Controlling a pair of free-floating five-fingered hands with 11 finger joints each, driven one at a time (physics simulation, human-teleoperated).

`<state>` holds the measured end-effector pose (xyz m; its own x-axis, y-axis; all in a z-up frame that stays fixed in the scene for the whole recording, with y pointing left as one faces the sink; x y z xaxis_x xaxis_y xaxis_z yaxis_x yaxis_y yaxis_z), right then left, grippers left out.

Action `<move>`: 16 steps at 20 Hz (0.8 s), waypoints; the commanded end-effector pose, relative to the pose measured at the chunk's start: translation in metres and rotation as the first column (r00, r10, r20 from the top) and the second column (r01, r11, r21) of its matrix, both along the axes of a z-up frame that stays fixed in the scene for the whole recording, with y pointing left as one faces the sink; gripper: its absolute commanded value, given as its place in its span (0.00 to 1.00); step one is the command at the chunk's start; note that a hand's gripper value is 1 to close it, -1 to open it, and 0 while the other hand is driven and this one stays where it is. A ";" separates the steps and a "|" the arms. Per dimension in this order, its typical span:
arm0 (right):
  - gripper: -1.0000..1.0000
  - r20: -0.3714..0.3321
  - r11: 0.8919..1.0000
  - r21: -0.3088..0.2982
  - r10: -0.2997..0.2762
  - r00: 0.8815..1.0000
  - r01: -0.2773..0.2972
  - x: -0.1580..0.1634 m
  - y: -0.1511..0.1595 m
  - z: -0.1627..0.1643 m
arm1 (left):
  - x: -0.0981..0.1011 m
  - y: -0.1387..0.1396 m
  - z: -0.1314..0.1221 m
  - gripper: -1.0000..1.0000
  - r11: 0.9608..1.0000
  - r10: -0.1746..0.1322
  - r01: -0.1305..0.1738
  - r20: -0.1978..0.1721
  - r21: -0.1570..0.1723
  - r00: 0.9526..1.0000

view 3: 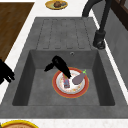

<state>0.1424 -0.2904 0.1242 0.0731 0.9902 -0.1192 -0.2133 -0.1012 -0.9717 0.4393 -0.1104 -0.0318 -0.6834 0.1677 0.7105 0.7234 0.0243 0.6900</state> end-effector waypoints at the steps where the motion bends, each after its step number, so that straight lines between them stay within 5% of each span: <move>1: 0.50 0.000 1.000 0.000 0.000 1.000 0.000 0.000 0.000 0.000 | 0.004 -0.002 -0.006 0.00 0.998 0.018 -0.012 -0.104 0.056 0.994; 3: 0.50 0.000 1.000 0.000 0.000 1.000 0.000 0.000 0.000 0.000 | 0.008 -0.002 -0.008 0.00 0.998 0.018 -0.011 -0.115 0.060 0.993; 7: 0.50 0.000 1.000 0.000 0.000 1.000 0.000 0.000 0.000 0.000 | 0.034 -0.008 -0.023 0.00 0.998 0.054 -0.053 -0.049 0.017 0.997; 11: 0.50 0.000 1.000 0.000 0.000 1.000 0.000 0.000 0.000 0.000 | 0.038 -0.018 -0.039 0.00 0.999 0.044 -0.044 0.012 -0.012 0.999; 12: 0.50 0.000 1.000 0.000 0.000 1.000 0.000 0.000 0.000 0.000 | 0.036 -0.018 -0.039 1.00 0.999 0.041 -0.041 0.017 -0.013 0.999; 13: 0.50 0.000 1.000 0.000 0.000 1.000 0.000 0.000 0.000 0.000 | 0.031 -0.014 -0.039 1.00 1.000 0.002 -0.002 0.039 -0.017 0.999; 15: 0.50 0.000 1.000 0.000 0.000 1.000 0.000 0.000 0.000 0.000 | 0.028 -0.017 -0.049 1.00 1.000 -0.010 0.010 0.066 -0.003 0.998; 16: 0.50 0.000 1.000 0.000 0.000 1.000 0.000 0.000 0.000 0.000 | 0.026 -0.020 -0.047 1.00 1.000 -0.016 0.016 0.115 0.004 0.993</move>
